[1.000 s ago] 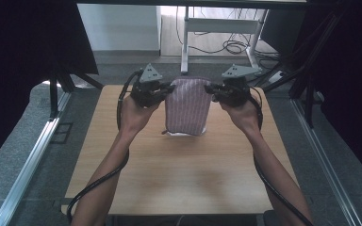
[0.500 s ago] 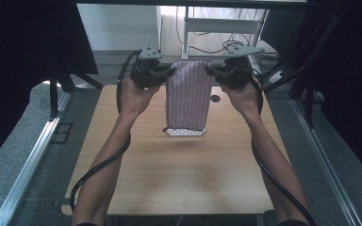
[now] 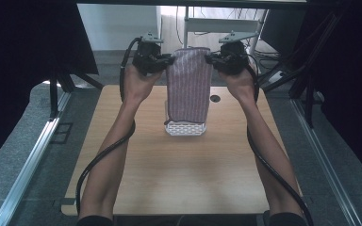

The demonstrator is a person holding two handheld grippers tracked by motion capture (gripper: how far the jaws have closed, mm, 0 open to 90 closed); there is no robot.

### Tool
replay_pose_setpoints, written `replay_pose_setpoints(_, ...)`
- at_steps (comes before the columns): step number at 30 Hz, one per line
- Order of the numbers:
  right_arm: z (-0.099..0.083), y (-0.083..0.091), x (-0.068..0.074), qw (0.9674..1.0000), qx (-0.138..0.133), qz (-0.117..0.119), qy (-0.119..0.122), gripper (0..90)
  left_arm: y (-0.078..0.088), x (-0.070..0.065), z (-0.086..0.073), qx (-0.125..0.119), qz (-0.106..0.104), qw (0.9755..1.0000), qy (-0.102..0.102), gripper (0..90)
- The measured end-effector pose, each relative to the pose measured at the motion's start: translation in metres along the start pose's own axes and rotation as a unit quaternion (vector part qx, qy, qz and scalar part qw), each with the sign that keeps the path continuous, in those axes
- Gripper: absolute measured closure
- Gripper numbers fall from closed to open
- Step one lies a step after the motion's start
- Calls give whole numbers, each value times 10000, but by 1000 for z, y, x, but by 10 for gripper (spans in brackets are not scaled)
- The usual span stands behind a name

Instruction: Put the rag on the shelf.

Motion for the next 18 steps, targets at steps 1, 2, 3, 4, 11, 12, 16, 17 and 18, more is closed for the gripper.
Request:
replay_pose_setpoints(1, 0, -2, -1, 10000, 27, -19, 5, 838, -4, 2, 0, 38, 28, 10000, 22, 808)
replay_pose_setpoints(2, 0, -6, -2, 10000, 50, -40, 8, 838, -7, 4, -1, 71, 57, 9999, 44, 808)
replay_pose_setpoints(3, 0, -9, -3, 10000, 69, -52, 22, 838, -10, 6, -1, 102, 70, 9999, 72, 808)
replay_pose_setpoints(4, -1, -12, -5, 9999, 82, -62, -4, 838, -13, 9, -2, 140, 90, 9998, 98, 808)
replay_pose_setpoints(11, -12, -42, -16, 9995, 263, -103, -150, 838, -40, 22, -13, 425, 269, 9983, 289, 804)
replay_pose_setpoints(12, -13, -45, -17, 9994, 291, -106, -165, 838, -45, 24, -15, 454, 294, 9980, 326, 803)
replay_pose_setpoints(16, -22, -60, -23, 9987, 399, -94, -292, 838, -62, 31, -25, 611, 411, 9965, 387, 802)
replay_pose_setpoints(17, -25, -65, -25, 9984, 444, -103, -320, 838, -65, 33, -27, 653, 435, 9962, 376, 801)
replay_pose_setpoints(18, -27, -68, -26, 9983, 478, -101, -317, 838, -69, 34, -29, 684, 459, 9959, 368, 801)
Point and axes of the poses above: each handheld gripper's, and its own axes: y roughly backward along the jaws, z roughly out of its top, x roughly to its left, the point moved 6 cm from there along -y, roughly forward along the jaws, and after that the axes turned 4 degrees about -y, right-handed, at the moved point
